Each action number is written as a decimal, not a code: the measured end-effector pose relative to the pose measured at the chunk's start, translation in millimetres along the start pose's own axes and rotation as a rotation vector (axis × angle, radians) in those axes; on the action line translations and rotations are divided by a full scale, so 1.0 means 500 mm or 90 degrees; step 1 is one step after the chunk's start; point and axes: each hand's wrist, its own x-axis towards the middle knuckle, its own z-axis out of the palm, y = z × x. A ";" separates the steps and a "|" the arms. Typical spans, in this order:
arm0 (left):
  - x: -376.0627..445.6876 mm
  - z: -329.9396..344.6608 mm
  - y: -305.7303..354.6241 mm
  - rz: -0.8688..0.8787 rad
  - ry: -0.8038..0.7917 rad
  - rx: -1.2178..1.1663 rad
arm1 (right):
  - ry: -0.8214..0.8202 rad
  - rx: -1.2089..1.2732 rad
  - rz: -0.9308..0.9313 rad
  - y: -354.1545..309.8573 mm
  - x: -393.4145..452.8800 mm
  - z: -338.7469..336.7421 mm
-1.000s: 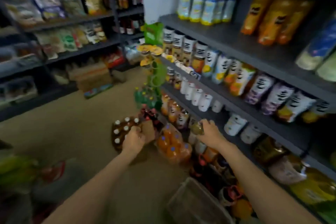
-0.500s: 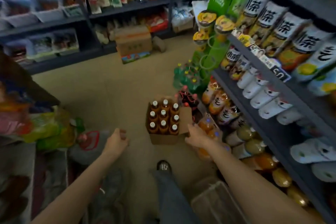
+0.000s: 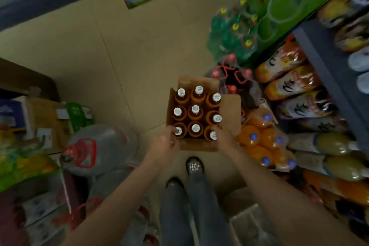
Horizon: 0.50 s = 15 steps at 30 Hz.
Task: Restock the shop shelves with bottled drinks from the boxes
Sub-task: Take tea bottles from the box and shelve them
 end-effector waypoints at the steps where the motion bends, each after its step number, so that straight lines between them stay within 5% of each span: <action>1: 0.015 0.020 -0.022 -0.012 -0.014 0.004 | -0.024 -0.036 -0.019 -0.014 0.010 0.006; 5: 0.054 0.071 -0.103 -0.093 -0.019 -0.014 | -0.020 -0.214 -0.091 -0.004 0.072 0.048; 9: 0.078 0.086 -0.119 -0.099 -0.042 -0.035 | 0.032 -0.229 -0.126 0.002 0.066 0.056; 15: 0.111 0.078 -0.035 0.017 -0.130 -0.231 | 0.044 -0.053 -0.236 -0.082 -0.006 -0.149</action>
